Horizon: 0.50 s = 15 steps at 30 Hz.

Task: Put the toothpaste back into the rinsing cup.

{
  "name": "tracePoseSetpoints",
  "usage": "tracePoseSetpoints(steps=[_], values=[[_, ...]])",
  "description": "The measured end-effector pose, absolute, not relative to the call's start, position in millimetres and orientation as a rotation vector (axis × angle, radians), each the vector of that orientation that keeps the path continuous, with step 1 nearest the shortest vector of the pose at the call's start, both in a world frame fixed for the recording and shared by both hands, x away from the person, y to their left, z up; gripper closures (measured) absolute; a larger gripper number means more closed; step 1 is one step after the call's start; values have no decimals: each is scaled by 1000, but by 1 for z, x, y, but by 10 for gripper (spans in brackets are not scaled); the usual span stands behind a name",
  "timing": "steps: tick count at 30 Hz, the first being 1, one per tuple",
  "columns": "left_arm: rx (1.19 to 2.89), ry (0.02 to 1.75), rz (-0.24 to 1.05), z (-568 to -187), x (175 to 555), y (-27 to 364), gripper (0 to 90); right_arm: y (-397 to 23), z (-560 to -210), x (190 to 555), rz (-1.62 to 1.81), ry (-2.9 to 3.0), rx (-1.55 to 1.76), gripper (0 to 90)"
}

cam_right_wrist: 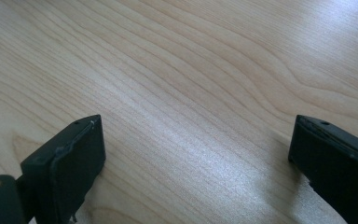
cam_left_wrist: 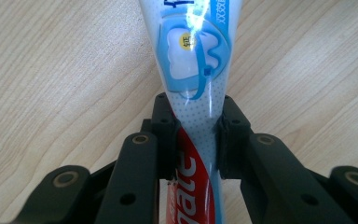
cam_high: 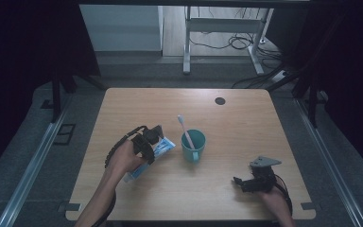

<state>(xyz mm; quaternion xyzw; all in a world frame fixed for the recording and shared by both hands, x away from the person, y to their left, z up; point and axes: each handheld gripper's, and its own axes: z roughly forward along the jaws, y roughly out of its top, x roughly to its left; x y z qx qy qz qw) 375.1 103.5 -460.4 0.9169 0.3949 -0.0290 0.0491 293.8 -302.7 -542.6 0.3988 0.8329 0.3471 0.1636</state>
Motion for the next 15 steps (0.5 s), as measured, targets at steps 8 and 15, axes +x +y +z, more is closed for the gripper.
tracePoseSetpoints(steps=[8,15], values=[[2785,1179,-64,-450,373,104,728,-303,-543,294,990,2375,1137,34],[2769,1139,-44,-443,369,105,728,-303,-543,294,990,2375,1137,34]])
